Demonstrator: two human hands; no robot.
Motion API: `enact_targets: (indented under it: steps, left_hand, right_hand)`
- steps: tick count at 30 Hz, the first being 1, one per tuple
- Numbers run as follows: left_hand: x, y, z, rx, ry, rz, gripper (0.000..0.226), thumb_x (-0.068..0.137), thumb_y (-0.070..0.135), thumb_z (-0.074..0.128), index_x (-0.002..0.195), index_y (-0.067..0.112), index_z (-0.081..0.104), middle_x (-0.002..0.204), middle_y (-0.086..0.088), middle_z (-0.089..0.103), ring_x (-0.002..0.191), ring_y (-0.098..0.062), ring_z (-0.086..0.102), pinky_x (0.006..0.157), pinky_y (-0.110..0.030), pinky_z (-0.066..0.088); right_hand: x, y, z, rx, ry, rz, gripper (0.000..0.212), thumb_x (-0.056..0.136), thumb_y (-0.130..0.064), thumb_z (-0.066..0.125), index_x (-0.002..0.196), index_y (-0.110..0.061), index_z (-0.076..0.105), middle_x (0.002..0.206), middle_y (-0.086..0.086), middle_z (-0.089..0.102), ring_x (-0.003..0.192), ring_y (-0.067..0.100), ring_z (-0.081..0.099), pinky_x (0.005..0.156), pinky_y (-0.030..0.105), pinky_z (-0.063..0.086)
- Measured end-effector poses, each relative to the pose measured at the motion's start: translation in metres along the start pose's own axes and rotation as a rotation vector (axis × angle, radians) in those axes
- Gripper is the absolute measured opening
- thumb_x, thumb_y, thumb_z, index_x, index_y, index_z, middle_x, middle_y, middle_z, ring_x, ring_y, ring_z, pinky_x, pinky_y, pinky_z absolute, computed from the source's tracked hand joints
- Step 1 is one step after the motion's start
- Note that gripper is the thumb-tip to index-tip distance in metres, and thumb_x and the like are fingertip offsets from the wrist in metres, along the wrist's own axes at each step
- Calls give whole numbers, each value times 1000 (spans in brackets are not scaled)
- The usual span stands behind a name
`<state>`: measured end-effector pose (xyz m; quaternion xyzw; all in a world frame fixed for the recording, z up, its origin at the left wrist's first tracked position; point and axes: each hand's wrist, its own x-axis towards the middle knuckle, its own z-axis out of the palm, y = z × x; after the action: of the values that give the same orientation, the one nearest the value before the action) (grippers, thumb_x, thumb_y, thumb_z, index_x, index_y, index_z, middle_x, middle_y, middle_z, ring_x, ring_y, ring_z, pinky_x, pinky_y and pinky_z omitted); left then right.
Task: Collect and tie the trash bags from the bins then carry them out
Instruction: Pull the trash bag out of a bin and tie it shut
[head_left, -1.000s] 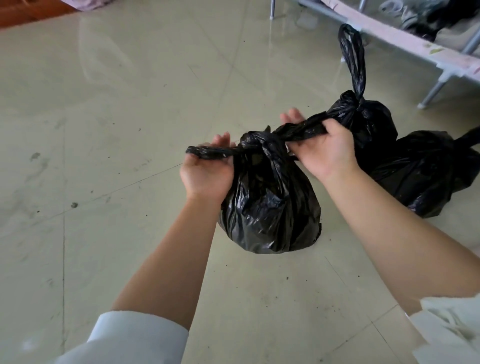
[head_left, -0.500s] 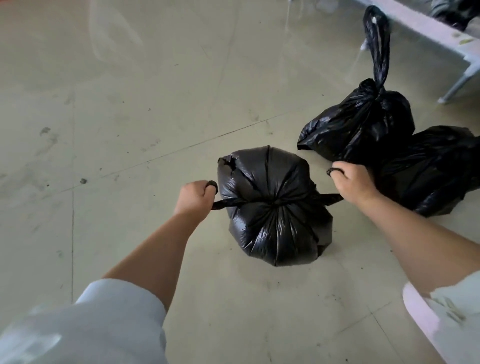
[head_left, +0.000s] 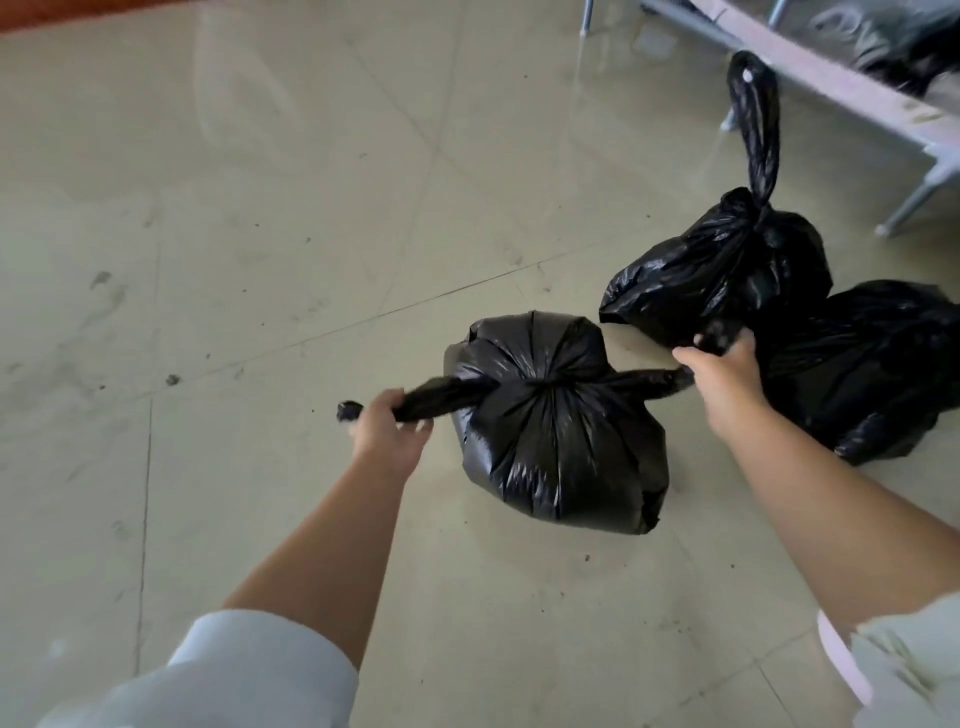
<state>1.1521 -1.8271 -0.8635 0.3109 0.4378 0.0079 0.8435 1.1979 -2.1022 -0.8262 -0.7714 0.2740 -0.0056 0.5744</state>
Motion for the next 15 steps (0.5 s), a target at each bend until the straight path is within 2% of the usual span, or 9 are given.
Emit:
enact_targets:
  steps: [1, 2, 4, 6, 8, 9, 10, 12, 15]
  left_hand:
    - [2, -6, -3, -8, -1, -16, 13, 92, 4, 43, 104, 10, 44, 83, -8, 55, 74, -19, 56, 61, -31, 56]
    - [1, -9, -2, -43, 9, -17, 22, 92, 3, 45, 113, 9, 45, 91, -10, 59, 79, -21, 60, 57, -29, 56]
    - [-5, -11, 7, -203, 34, 0, 33, 92, 1, 47, 124, 5, 46, 120, -14, 59, 106, -26, 61, 75, -26, 52]
    - [-18, -10, 19, -275, -16, 10, 33, 94, 3, 47, 127, 2, 48, 123, -13, 62, 119, -24, 56, 90, -29, 46]
    - [-30, -13, 31, -93, -156, -11, 27, 96, 11, 46, 120, 1, 55, 90, -9, 74, 102, -18, 62, 95, -28, 45]
    - [-31, -16, 35, 67, -194, 3, 30, 97, 14, 45, 122, 0, 54, 81, -9, 73, 89, -16, 63, 92, -26, 46]
    - [-31, -19, 39, 262, -184, 48, 33, 98, 15, 43, 125, -2, 51, 86, -11, 69, 82, -17, 61, 88, -26, 46]
    - [-28, -22, 48, 571, -133, 187, 36, 98, 18, 42, 127, -3, 48, 102, -10, 59, 86, -22, 58, 84, -28, 43]
    - [-31, -19, 62, 823, -190, 376, 36, 99, 18, 39, 125, -3, 52, 103, -7, 57, 96, -19, 53, 85, -28, 41]
  right_hand:
    - [1, 2, 1, 42, -23, 94, 52, 84, -16, 61, 131, -9, 41, 129, 11, 52, 114, 27, 51, 93, 34, 41]
    - [1, 4, 3, 79, -101, 199, 50, 84, -23, 62, 129, -10, 45, 127, 10, 53, 112, 27, 52, 94, 38, 43]
    - [-3, 4, 10, 179, -260, 320, 45, 86, -25, 60, 127, -9, 49, 118, 10, 54, 103, 22, 52, 95, 39, 45]
    - [-2, 3, 16, 268, -239, 303, 42, 89, -15, 56, 128, -3, 48, 127, 17, 54, 94, 21, 54, 96, 36, 44]
    - [0, 0, 19, 353, -161, 306, 35, 92, -9, 50, 126, -1, 49, 135, 17, 51, 91, 19, 53, 93, 30, 43]
    - [0, -2, 19, 387, -142, 321, 28, 93, -9, 47, 120, -1, 53, 131, 15, 53, 91, 19, 53, 92, 27, 42]
    - [0, -4, 19, 418, -149, 340, 20, 95, -11, 45, 107, -2, 58, 122, 15, 58, 87, 19, 55, 92, 28, 42]
    - [-1, -6, 20, 504, -198, 355, 27, 98, -17, 37, 78, -8, 52, 93, 12, 61, 74, 20, 56, 91, 37, 45]
    - [-4, -13, 20, 626, -249, 339, 36, 100, -20, 28, 70, -8, 42, 71, 14, 58, 70, 23, 56, 72, 37, 49]
